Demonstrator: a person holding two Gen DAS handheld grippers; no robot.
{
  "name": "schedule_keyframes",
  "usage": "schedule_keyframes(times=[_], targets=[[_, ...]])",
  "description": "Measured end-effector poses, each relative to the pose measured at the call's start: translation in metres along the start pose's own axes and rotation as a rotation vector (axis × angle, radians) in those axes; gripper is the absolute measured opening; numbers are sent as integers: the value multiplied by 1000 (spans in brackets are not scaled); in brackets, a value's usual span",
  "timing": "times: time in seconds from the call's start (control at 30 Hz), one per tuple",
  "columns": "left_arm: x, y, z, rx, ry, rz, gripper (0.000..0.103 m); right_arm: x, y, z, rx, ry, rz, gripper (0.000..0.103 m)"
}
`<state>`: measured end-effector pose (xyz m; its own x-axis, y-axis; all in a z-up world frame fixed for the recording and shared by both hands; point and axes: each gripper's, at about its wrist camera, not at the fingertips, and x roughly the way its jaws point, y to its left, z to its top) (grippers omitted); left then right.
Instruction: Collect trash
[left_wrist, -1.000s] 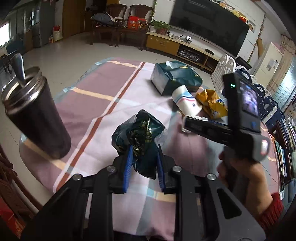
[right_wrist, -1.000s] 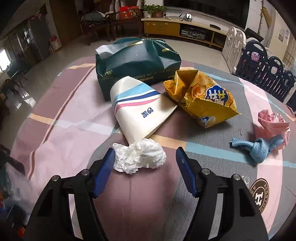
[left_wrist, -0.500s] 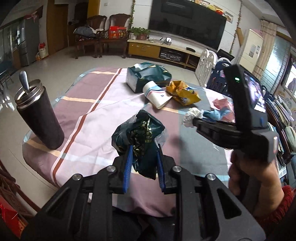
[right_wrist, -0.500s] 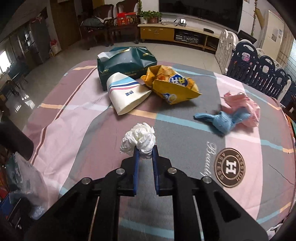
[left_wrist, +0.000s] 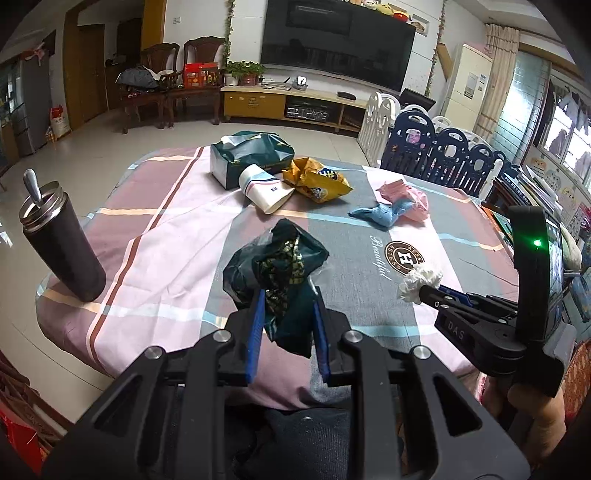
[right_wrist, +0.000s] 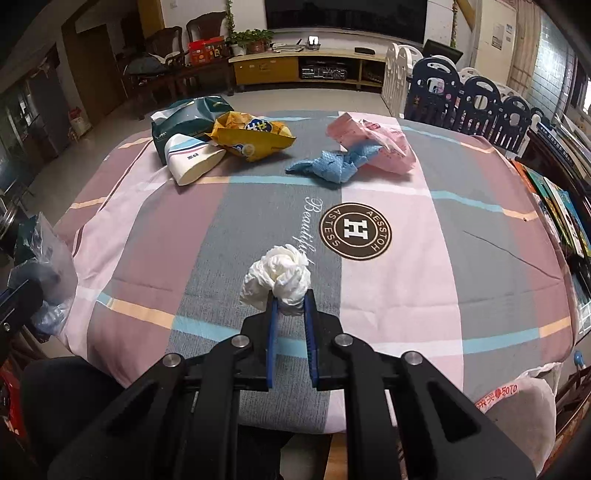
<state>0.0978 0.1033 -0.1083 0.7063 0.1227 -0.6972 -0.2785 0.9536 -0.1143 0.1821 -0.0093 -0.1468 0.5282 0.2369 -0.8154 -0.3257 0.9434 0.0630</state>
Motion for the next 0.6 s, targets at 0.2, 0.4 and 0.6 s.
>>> schedule_keyframes(times=[0.2,0.4,0.6], targets=[[1,-5,-3,12,9,-6,25,-2,-1,-6,15,-2,8,14],[2,-4,-3,9,12,-5,25,1,4,-8,8,4,8,14],[4,-2,-4,2,23,-4,25,2,5,-8,8,5,8,14]])
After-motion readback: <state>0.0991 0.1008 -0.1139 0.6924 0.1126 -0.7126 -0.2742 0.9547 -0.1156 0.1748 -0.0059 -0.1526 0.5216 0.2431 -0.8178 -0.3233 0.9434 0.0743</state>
